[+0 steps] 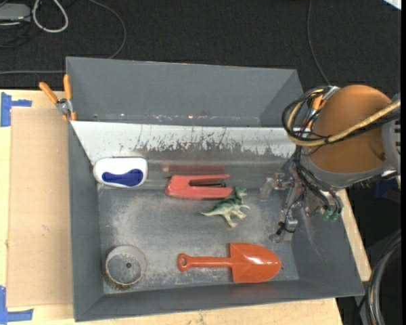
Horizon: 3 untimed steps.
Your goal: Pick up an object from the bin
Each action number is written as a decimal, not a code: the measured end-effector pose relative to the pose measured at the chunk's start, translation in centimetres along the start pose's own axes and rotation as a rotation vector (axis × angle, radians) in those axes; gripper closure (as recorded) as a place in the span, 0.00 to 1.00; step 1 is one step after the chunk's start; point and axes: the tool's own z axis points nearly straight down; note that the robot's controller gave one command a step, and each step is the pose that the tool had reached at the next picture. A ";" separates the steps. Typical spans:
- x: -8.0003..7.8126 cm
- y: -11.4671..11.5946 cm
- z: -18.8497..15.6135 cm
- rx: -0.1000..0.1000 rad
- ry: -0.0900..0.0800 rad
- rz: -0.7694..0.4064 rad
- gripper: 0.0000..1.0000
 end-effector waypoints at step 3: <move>-2.8 3.8 8.6 0.000 -0.011 0.049 0.00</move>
Offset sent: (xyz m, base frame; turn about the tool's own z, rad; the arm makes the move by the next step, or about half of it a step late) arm -0.0036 0.0081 -0.0820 0.0355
